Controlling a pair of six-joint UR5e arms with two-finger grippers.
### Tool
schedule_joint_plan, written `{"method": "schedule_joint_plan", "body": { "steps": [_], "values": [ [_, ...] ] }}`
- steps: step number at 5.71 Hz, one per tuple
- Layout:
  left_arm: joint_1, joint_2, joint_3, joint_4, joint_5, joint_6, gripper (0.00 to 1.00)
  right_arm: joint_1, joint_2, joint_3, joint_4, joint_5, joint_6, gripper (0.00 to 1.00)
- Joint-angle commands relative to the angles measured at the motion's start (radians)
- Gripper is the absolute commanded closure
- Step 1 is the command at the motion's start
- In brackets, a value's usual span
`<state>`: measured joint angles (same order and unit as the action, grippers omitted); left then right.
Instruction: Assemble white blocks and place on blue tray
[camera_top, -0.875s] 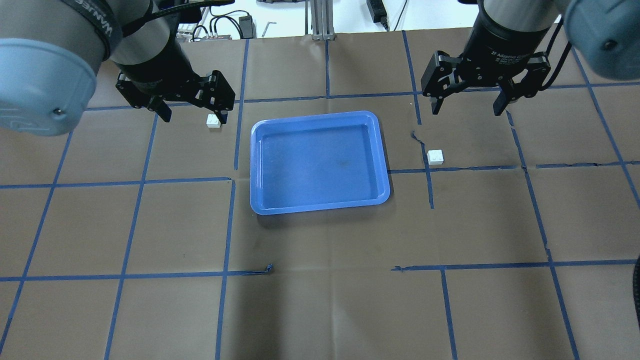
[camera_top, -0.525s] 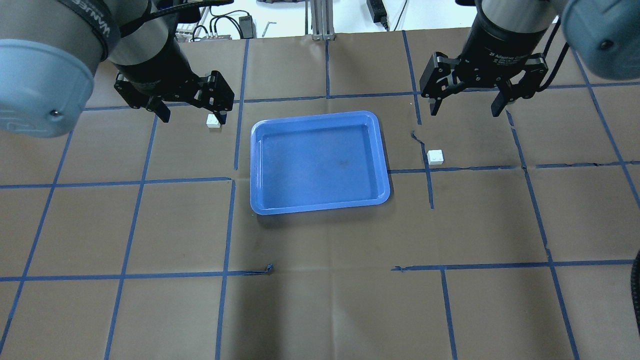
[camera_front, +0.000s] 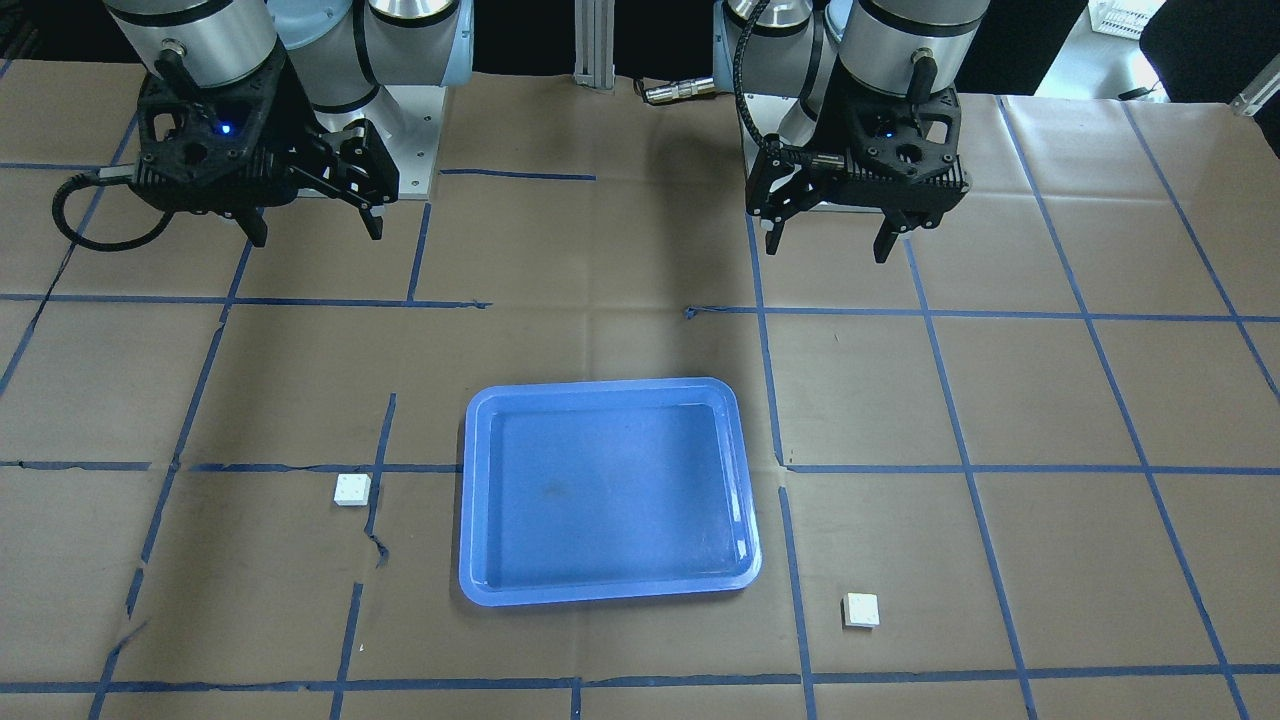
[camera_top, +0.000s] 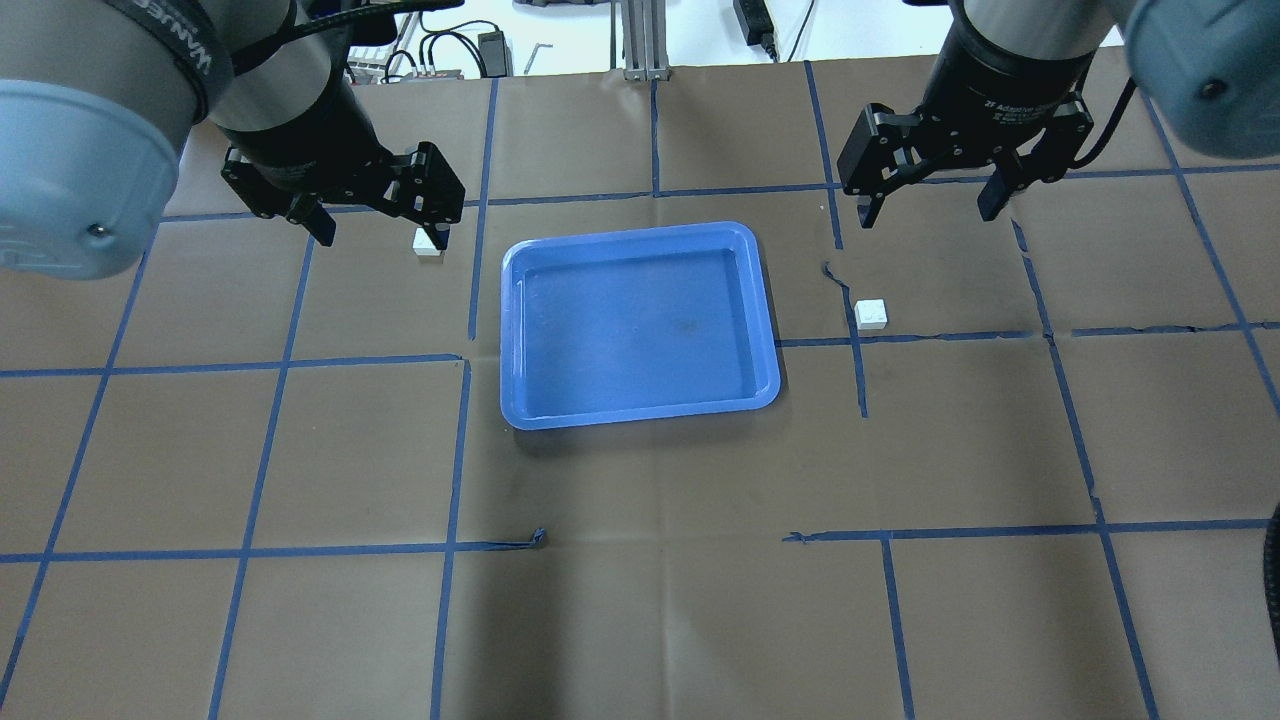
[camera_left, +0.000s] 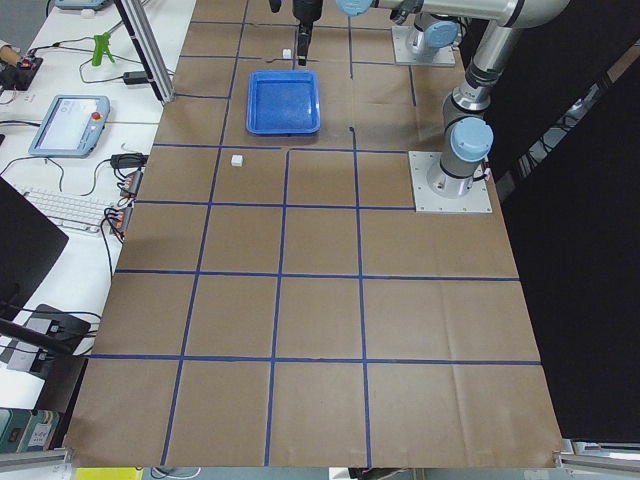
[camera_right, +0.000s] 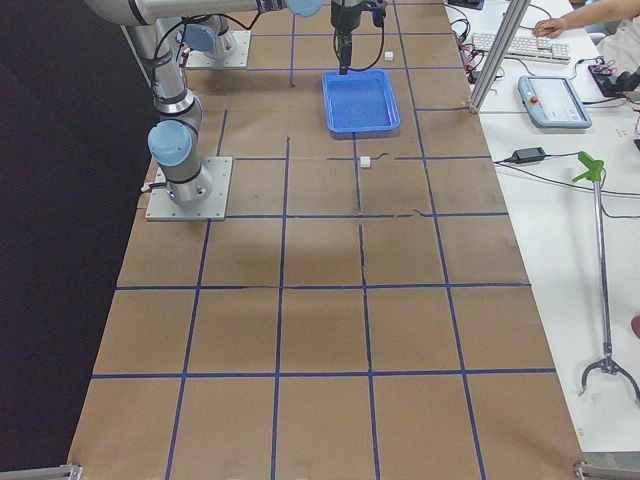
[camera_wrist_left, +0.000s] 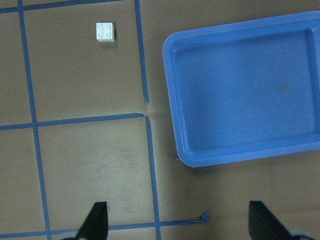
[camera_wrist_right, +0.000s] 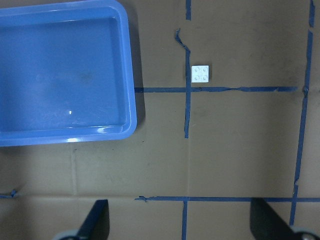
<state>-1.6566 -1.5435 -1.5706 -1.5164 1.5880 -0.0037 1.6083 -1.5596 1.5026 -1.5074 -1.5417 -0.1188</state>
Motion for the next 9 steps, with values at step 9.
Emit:
{"method": "schedule_joint_plan", "body": {
  "steps": [9],
  "values": [
    [0.193,-0.685,0.014,0.708,-0.028,0.243,0.01,-0.281,0.209,0.083,-0.137,0.385,-1.774,0.0]
  ]
}}
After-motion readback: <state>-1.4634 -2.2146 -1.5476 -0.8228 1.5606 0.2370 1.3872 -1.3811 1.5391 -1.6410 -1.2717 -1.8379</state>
